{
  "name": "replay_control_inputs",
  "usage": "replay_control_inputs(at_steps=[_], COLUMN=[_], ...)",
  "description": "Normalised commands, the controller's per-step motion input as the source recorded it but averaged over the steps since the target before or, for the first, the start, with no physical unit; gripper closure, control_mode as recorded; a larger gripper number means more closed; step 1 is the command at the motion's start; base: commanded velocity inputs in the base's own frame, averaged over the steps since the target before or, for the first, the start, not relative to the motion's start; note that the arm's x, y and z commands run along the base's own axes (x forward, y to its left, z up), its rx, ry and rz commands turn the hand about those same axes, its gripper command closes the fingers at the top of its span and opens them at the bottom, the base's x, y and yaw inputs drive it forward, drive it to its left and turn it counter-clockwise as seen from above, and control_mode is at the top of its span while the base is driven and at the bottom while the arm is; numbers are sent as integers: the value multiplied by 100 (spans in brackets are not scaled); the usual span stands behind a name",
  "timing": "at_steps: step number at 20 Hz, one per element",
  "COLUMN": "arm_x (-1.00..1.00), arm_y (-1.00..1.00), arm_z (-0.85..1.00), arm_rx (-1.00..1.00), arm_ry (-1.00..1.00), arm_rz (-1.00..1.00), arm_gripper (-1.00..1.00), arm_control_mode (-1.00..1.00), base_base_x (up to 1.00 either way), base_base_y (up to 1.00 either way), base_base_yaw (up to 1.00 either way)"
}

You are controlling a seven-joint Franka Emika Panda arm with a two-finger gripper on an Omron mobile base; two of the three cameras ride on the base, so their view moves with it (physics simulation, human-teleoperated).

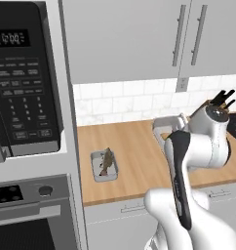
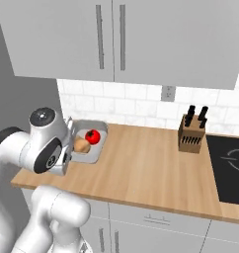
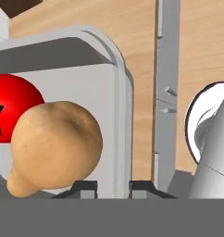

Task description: Take the meat container that has the fish and place it on the second highest rack of the freezer. Then take the vegetable container that has the tomato and squash and place it on the highest rack of the freezer.

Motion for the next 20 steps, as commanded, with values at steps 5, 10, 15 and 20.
replay_control_inputs(at_steps=[5,10,15,20], arm_x=[-14,0,0,0], arm_y=[0,0,0,0], arm_z=[6,0,0,0], arm_rx=[0,0,0,0], arm_ry=[-5,0,0,0], arm_rz=[0,0,0,0], arm_gripper=[100,100,100,100], arm_control_mode=[100,100,100,100], base_base_x=[-63,-100,-94,-49], base_base_y=[0,0,39,77], base_base_yaw=[0,1,13,12])
